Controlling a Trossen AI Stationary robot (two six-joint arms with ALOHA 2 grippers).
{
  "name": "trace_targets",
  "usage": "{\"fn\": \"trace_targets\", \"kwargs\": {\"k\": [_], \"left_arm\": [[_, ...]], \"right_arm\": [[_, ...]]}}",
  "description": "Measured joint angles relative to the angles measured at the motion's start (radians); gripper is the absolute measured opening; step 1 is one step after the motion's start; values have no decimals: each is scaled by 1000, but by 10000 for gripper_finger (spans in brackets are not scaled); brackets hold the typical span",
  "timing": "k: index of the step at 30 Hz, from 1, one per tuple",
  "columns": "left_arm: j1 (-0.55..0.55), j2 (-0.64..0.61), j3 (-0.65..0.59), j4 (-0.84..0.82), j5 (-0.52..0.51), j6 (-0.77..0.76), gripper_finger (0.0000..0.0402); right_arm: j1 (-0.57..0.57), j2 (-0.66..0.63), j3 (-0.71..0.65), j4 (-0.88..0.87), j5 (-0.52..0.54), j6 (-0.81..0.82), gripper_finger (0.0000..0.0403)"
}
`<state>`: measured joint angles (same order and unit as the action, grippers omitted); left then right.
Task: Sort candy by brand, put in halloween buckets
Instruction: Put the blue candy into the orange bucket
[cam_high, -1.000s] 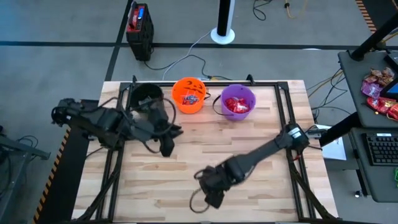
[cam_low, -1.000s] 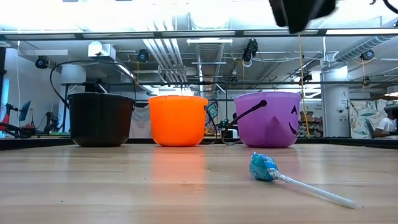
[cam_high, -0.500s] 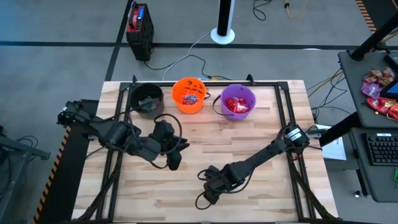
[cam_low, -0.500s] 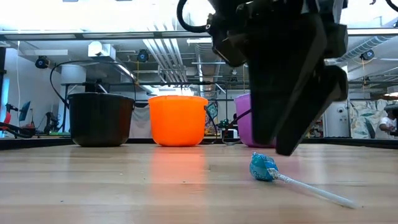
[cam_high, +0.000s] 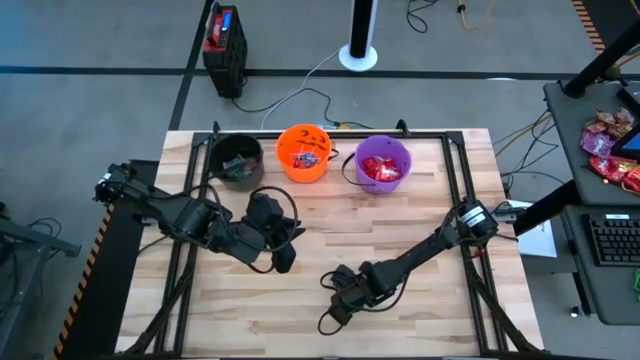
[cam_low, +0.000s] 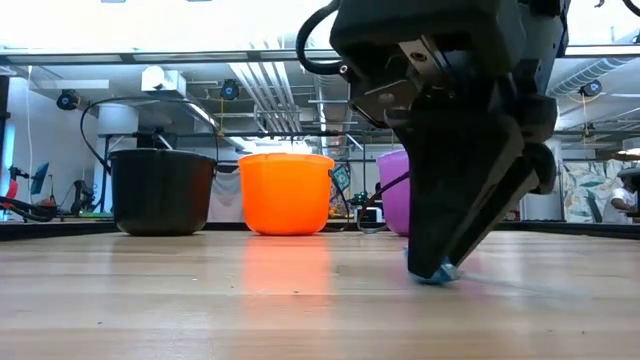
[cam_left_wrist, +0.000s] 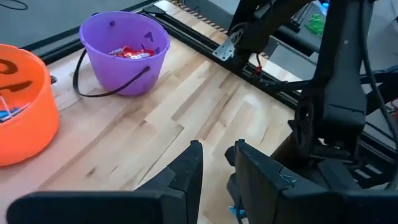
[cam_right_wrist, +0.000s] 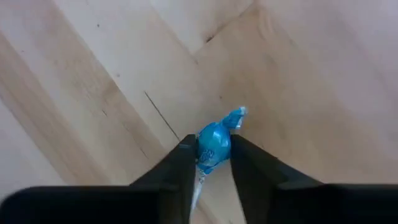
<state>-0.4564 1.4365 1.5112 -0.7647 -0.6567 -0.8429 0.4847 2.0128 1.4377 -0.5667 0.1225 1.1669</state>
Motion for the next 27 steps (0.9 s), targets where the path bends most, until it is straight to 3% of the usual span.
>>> {"fn": "trace_targets", "kwargs": {"k": [3,8,12,18,21,25,27], "left_arm": [[0,1,0,-26,-14,-1,77],[2,-31,0,-94,-54,-58,77],[2,-94,0,-131,-97,-11,77],[2,-181,0,-143,-144,152,77],[2,-199,0,-143,-224,218,77],[2,-217,0,-144,-334,264,77],[3,-224,0,-149,-350,274,77]], "right_arm": [[0,0,2,9,3,-41,48],[-25,-67,9,-5,7,-118,47],[-104,-216,14,39,95,-269,47],[-351,-417,17,334,194,-661,47],[-503,-426,18,473,239,-934,47],[-673,-336,12,672,95,-1085,47],[-729,-280,12,791,77,-1110,47]]}}
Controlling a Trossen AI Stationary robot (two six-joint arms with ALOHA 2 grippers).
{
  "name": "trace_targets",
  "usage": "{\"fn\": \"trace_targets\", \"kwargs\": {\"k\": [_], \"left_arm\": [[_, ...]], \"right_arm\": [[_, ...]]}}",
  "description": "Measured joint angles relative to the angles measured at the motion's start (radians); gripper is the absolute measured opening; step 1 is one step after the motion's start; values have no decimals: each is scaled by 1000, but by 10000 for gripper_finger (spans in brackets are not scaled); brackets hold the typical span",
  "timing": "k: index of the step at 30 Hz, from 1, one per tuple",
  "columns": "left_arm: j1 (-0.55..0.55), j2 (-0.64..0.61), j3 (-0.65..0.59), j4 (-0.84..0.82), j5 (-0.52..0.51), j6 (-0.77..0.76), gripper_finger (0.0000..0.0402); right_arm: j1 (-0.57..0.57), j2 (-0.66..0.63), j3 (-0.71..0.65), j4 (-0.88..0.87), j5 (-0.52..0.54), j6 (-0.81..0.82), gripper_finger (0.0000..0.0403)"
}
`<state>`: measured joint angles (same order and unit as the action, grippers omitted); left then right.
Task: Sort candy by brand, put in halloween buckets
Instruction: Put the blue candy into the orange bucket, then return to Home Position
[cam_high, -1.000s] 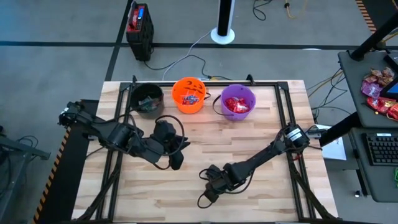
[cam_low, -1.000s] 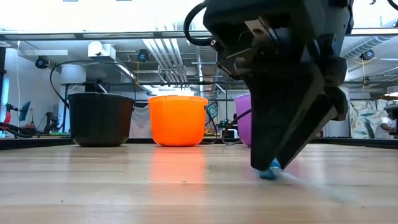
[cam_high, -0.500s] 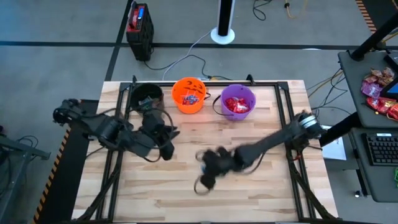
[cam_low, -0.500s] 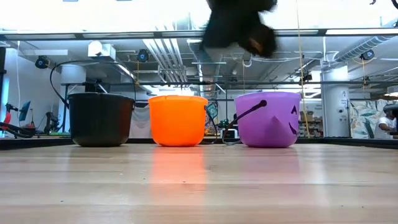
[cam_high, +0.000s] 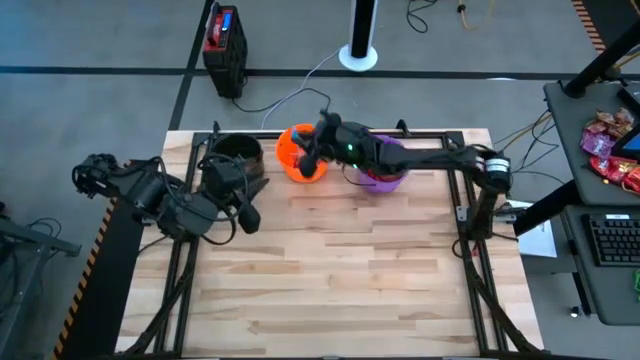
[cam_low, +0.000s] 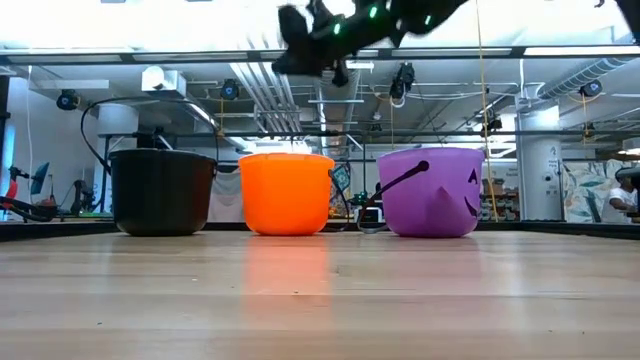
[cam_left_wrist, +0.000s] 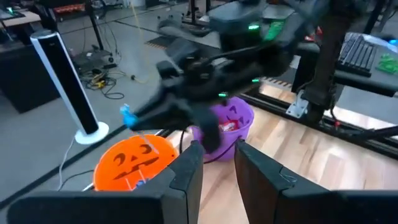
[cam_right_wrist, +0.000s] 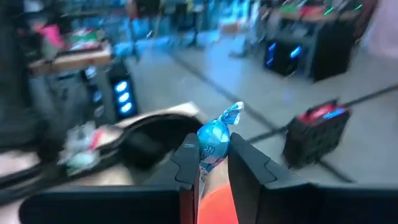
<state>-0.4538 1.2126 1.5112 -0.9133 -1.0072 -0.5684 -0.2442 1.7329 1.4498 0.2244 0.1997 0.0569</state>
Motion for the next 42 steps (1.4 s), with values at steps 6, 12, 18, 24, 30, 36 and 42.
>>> {"fn": "trace_targets", "kwargs": {"k": [6,12,18,24,30,36,42], "left_arm": [[0,-7,0,-13,-6,1,77],[9,-7,0,-62,-34,10,77],[10,-8,0,-101,-110,10,77],[10,4,0,-81,-98,7,77],[10,45,0,39,59,59,77],[7,-37,-88,177,233,283,77],[36,-339,-549,950,605,665,77]], "right_arm": [[-53,126,0,264,-27,-98,66],[-78,171,0,151,132,12,121],[-85,168,0,125,100,48,168],[-71,35,0,63,-184,109,188],[-3,-130,0,4,-343,368,184],[74,-322,-93,34,-730,57,183],[104,-531,-402,67,-624,-9,183]]}}
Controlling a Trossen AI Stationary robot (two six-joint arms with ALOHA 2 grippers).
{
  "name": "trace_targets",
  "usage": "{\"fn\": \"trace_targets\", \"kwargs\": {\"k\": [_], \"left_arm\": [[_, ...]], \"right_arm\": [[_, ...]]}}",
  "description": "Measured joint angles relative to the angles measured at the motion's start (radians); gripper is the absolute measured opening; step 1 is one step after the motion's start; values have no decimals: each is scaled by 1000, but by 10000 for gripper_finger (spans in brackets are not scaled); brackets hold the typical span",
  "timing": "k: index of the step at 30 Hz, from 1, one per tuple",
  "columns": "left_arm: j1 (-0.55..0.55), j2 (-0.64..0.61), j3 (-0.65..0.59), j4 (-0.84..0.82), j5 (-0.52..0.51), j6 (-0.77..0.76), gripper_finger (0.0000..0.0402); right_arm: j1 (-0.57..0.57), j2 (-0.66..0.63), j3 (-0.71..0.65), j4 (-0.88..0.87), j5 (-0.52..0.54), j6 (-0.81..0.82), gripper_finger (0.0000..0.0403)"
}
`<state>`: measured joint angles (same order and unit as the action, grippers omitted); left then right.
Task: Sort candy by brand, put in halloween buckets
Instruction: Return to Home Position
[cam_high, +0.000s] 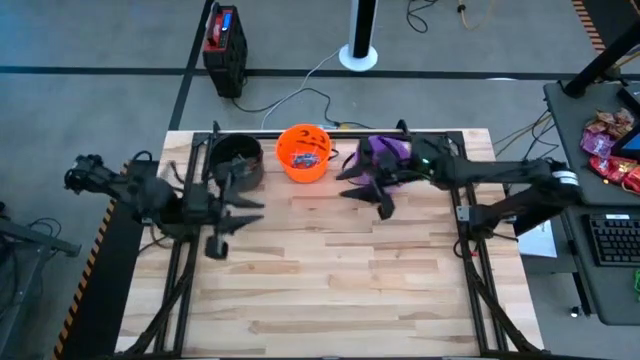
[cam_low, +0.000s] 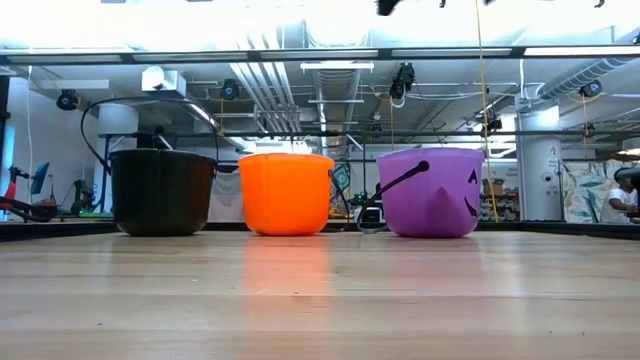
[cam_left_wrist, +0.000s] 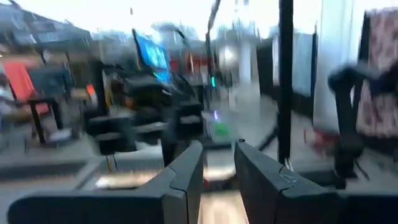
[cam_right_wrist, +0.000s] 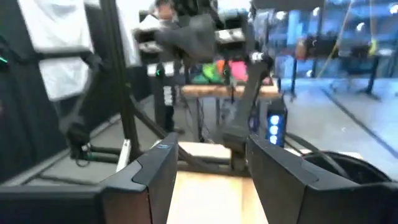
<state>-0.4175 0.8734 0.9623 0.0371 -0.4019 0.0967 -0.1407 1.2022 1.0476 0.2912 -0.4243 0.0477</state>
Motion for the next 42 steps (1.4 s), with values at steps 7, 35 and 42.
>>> {"fn": "trace_targets", "kwargs": {"k": [7,35,42], "left_arm": [[179,-298,-424,311,94,-56,77],[687,-855,-954,508,394,-241,77],[677,-865,-929,483,809,-336,77]], "right_arm": [[-9,-209,-435,399,-4,53,183],[-37,-1126,-1036,565,28,-8,183],[-49,-1163,-1032,475,-107,67,183]]}}
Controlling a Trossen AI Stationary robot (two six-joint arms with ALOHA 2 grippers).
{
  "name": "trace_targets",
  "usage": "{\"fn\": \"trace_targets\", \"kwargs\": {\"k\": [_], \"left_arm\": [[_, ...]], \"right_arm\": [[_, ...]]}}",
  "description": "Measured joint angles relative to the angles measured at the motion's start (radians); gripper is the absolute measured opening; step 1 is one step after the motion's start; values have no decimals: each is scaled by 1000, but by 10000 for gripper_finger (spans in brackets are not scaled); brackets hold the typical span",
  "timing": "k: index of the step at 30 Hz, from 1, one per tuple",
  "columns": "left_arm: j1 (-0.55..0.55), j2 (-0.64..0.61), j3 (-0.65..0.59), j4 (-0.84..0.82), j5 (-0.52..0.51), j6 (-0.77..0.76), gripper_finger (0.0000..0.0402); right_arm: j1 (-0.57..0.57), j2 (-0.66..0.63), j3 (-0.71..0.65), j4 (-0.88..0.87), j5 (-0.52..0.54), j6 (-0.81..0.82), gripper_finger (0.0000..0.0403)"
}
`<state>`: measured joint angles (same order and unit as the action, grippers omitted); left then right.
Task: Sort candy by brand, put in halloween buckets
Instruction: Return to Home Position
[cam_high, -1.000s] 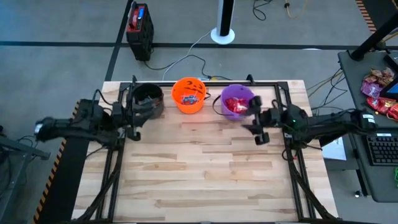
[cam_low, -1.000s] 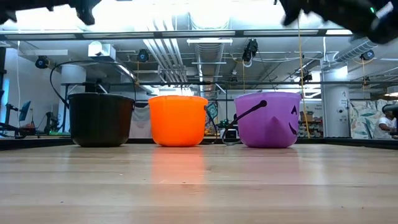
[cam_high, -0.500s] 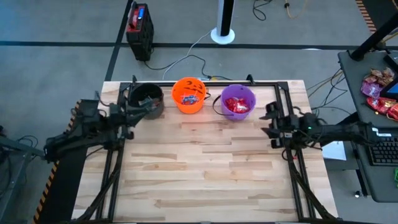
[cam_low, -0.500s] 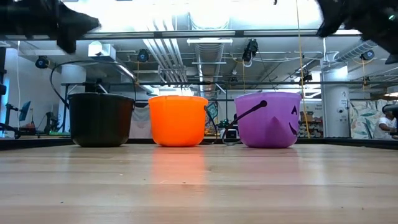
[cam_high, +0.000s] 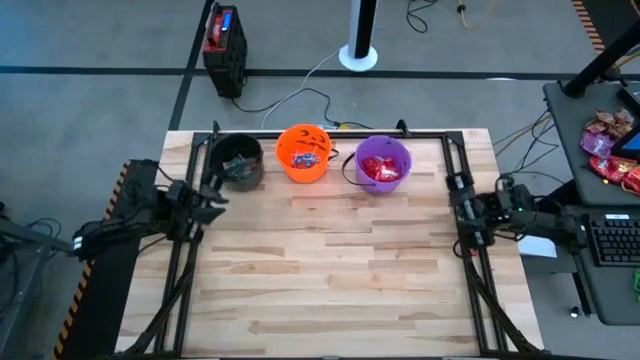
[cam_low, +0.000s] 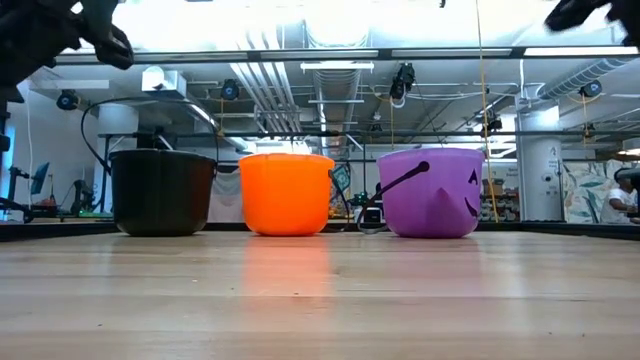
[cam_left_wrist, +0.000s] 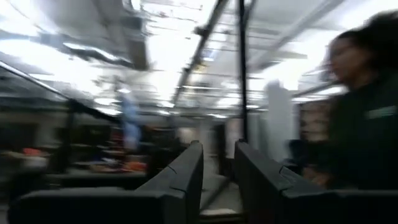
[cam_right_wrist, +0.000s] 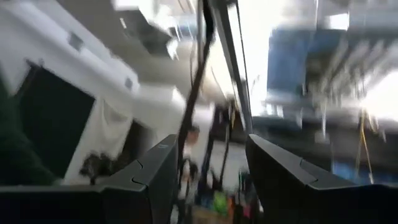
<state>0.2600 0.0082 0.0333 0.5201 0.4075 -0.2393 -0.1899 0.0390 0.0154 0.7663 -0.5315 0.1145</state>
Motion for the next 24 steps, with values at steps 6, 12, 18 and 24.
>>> {"fn": "trace_targets", "kwargs": {"k": [6,12,18,24], "left_arm": [[0,14,5,3,50,-76,77],[0,20,5,-5,47,-77,77],[0,23,5,-8,47,-77,77],[0,24,5,-13,47,-77,77]], "right_arm": [[-1,62,-1,-118,7,2,183],[-1,120,-1,-184,8,5,183],[-1,174,0,-192,8,5,183],[-1,213,0,-192,8,5,183]]}}
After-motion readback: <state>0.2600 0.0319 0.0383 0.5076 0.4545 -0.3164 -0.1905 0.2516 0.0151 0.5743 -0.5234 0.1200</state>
